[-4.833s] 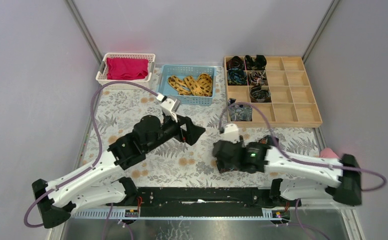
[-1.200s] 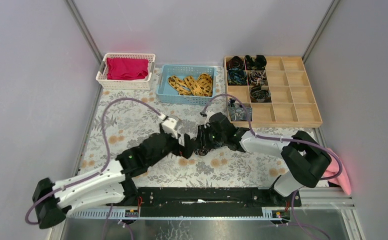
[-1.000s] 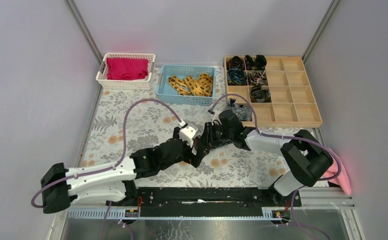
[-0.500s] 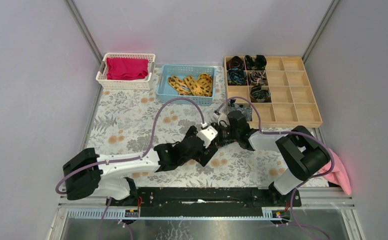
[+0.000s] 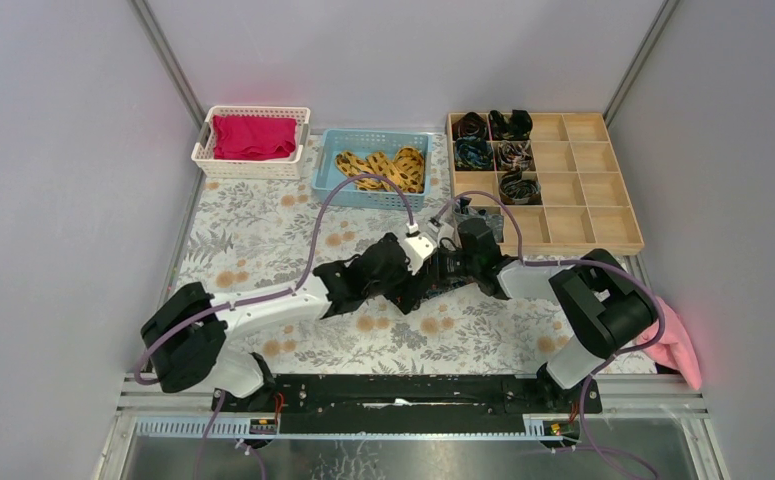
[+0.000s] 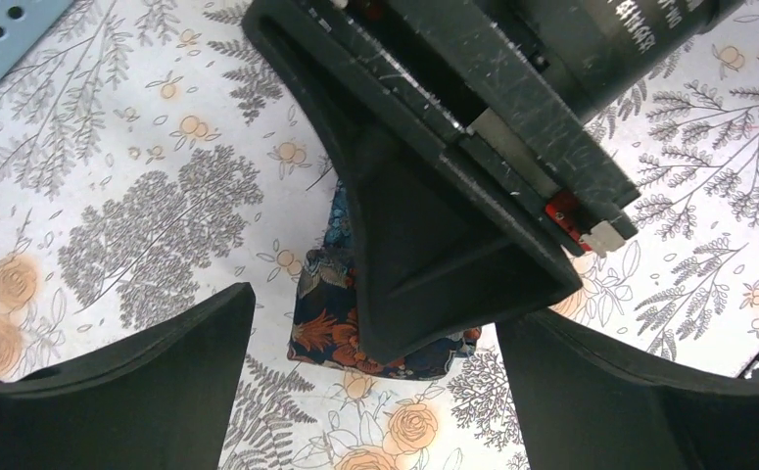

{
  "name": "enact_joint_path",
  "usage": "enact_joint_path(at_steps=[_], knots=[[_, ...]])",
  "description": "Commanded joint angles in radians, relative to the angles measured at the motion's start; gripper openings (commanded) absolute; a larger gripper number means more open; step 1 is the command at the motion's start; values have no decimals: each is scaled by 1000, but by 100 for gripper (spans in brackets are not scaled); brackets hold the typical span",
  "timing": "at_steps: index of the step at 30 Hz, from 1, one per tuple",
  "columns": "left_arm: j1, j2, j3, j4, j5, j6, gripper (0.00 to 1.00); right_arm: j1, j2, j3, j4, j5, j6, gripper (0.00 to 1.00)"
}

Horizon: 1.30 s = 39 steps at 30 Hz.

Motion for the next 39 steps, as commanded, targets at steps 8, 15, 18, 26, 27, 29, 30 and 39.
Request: enact_joint_path(at_steps=[8,15,18,26,27,29,30,39], knots=[[27,96,14,80,243,26,99,-1,10,3,16,-74,-3,13],[27,151,5,81,218,15,99,-4,-22,1,-25,-60,-19,13],[27,199,23,75,213,2,99,-5,-18,-4,-29,-62,-20,12],[30,269,47,37,121,-4,99,-33,-16,-49,33,-85,8,12],[33,271,48,35,104,-4,99,-43,-22,-52,30,-88,5,12],[39,280,51,30,102,0,99,-62,-36,-53,9,-88,-4,13],[41,284,54,25,98,2,98,-68,-45,-52,-4,-88,-13,13],[73,321,103,4,73,22,87,-91,-52,-29,-118,-57,-68,14]])
